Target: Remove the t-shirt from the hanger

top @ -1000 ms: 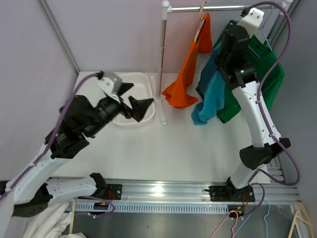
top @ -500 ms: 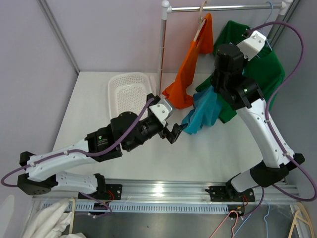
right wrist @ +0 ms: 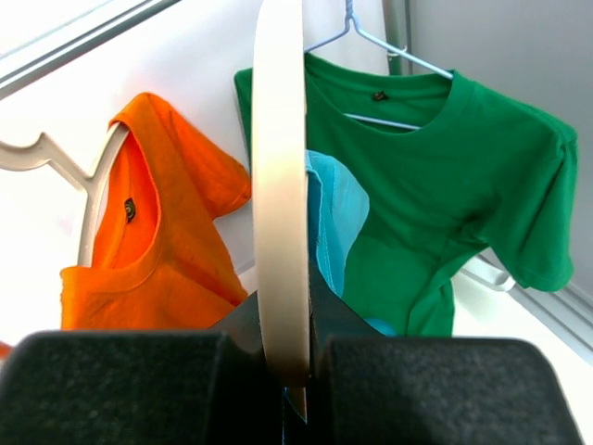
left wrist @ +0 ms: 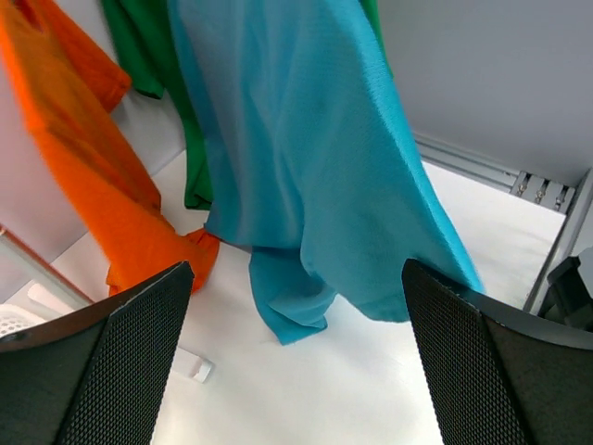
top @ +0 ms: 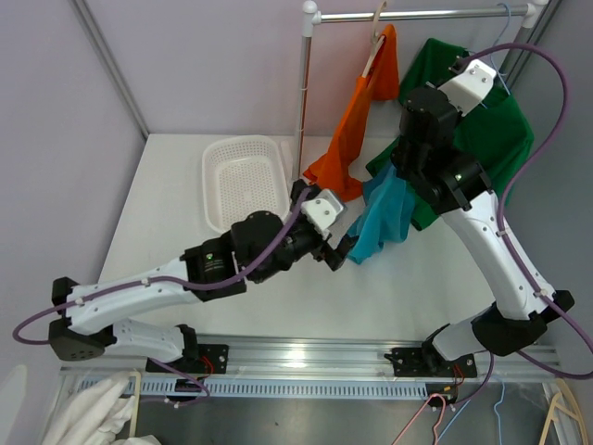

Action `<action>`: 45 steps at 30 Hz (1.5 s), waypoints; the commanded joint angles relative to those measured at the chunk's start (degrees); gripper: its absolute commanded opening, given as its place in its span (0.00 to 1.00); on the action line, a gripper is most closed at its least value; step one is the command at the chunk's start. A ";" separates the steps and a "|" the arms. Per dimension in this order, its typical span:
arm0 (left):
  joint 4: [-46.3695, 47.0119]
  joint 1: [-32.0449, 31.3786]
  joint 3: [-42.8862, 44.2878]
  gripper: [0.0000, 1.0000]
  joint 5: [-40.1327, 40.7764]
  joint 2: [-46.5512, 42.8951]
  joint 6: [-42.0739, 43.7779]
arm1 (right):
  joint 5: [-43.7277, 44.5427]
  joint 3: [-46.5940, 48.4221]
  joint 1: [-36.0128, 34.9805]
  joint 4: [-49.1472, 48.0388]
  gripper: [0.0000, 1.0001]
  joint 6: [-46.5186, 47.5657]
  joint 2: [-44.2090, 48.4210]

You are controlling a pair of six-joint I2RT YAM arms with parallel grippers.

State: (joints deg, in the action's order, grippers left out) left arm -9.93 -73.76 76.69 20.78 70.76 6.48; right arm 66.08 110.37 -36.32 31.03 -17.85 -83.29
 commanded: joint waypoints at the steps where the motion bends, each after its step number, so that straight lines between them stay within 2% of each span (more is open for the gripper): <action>1: 0.63 -0.25 -1.97 1.00 3.57 -8.42 -1.64 | 4.75 -1.11 -0.25 -9.21 0.00 5.25 -0.30; 4: 0.09 -0.25 -4.87 1.00 1.47 -14.92 -3.13 | 6.07 -2.44 0.45 -13.00 0.00 7.38 -1.35; 8: -3.33 -0.34 -3.82 0.99 -2.92 -15.48 -4.37 | 5.72 -1.12 0.55 -12.66 0.00 7.04 -3.28; 10: -1.85 -0.34 -5.13 0.99 -6.00 -15.04 -4.29 | 5.81 -0.15 0.37 -12.22 0.00 6.60 -3.81; 15: 0.09 -0.34 -4.70 0.99 -10.75 -10.04 -4.46 | 6.07 0.55 -0.25 -12.39 0.00 7.12 -3.81; 25: -3.33 0.45 3.11 0.99 -6.19 1.91 -5.59 | 5.81 1.08 -1.21 -11.69 0.00 6.60 -3.55; 26: -3.86 1.15 4.16 0.97 -5.84 2.71 -5.86 | 5.90 1.08 -1.30 -11.60 0.00 6.42 -3.55; 28: -4.74 1.51 5.84 0.78 -4.17 4.29 -5.95 | 5.81 1.08 -1.48 -11.25 0.00 6.16 -3.29; 29: -5.27 1.86 6.63 0.65 -2.25 4.64 -5.95 | 5.81 0.99 -1.48 -11.16 0.00 6.16 -3.20; 30: -5.27 1.86 6.55 0.41 -1.19 4.65 -5.95 | 5.81 0.90 -1.48 -10.99 0.00 6.07 -3.02; 31: -5.18 1.95 7.16 0.31 -0.39 4.65 -5.95 | 5.81 0.73 -1.48 -11.07 0.00 6.16 -2.85; 32: -4.84 1.95 7.25 0.28 1.01 4.21 -5.95 | 5.81 0.55 -1.39 -11.07 0.00 6.07 -2.67; 35: -5.27 1.86 7.60 0.04 1.20 3.25 -6.04 | 5.55 -0.41 -1.22 -11.51 0.00 6.33 -2.06; 36: -5.71 1.86 7.69 0.01 0.94 2.98 -6.04 | 5.46 -1.02 -0.95 -11.60 0.00 6.25 -1.97; 41: -8.17 -2.86 6.46 0.01 2.51 0.43 -4.81 | -0.68 -0.68 5.10 -7.22 0.00 2.21 -2.06; 45: -10.01 -7.88 4.09 0.01 4.36 -4.13 -5.77 | -7.97 -0.33 14.58 -4.22 0.00 -1.92 -2.32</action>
State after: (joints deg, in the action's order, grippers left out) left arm -18.22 -78.50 81.25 23.31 71.70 1.04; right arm 62.57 108.64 -27.22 26.28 -14.98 -87.50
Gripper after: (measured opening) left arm 0.010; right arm 0.062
